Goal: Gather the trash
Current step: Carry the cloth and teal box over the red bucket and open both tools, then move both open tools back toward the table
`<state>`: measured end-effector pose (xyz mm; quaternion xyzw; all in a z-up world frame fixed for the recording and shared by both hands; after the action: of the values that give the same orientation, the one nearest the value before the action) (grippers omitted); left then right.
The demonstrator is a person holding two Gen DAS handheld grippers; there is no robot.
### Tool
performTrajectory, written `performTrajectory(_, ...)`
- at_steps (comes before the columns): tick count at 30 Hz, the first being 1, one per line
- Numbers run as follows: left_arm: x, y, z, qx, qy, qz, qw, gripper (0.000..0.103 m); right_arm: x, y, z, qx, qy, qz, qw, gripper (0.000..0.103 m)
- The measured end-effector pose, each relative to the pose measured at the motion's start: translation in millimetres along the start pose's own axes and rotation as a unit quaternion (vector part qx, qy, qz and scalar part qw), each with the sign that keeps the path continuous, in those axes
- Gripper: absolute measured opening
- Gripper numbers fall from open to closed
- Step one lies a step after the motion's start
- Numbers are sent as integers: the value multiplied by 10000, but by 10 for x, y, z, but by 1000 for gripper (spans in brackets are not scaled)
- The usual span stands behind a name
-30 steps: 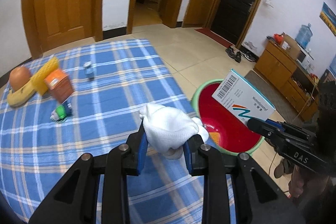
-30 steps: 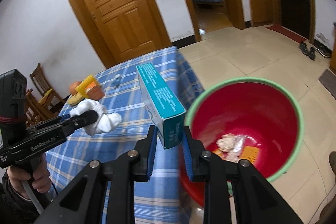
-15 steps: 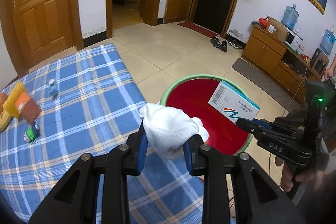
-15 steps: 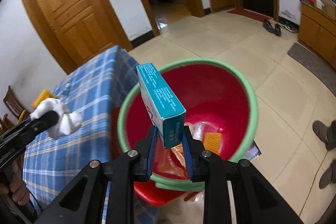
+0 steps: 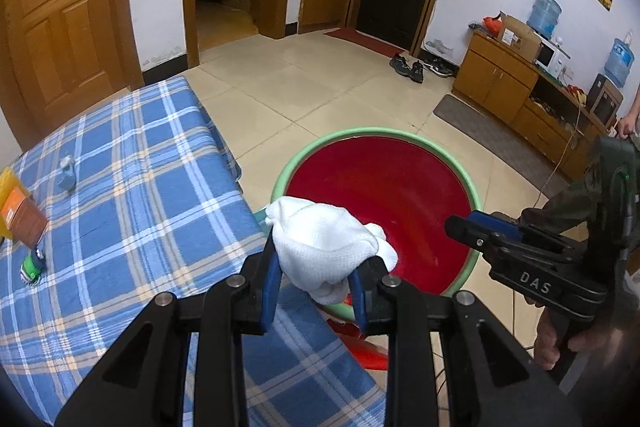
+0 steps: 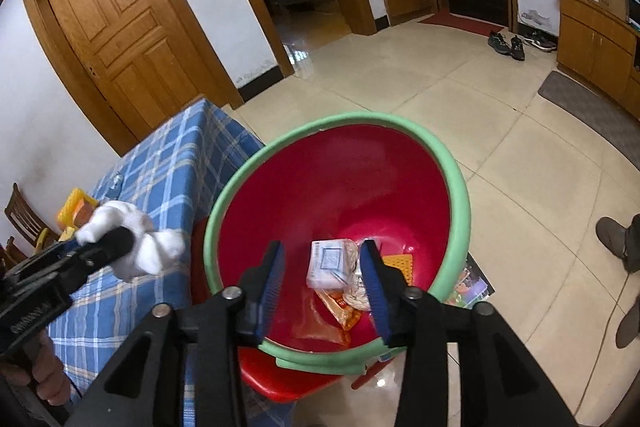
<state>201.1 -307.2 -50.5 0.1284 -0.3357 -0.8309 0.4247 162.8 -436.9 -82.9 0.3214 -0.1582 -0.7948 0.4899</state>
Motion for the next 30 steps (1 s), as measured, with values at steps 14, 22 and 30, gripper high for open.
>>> performTrajectory(14,246,53,-313,-122,-197,-250,9994,53,75,87,202,228,4,-191,9996,53)
performTrajectory(22,70,31,-109,-8,-54,-140,9999,53,31,74,253,238,28,-238,9994,58)
performTrajectory(30,-377,-49,234,164,289,69,9994,53,-217,-2,248,164,109,-189,9996,63)
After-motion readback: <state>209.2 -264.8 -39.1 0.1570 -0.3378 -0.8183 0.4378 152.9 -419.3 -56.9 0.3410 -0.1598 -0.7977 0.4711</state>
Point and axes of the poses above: each gripper's, at about its wrist camera, not at the fingertips, and z roughly against the way its jaws point, x to its right, y to its top, the point moved 7 cm from there along -z, roughly the way its jaws point, and after that the axes turned 6 degrees about -z, right-handed, at the moved point
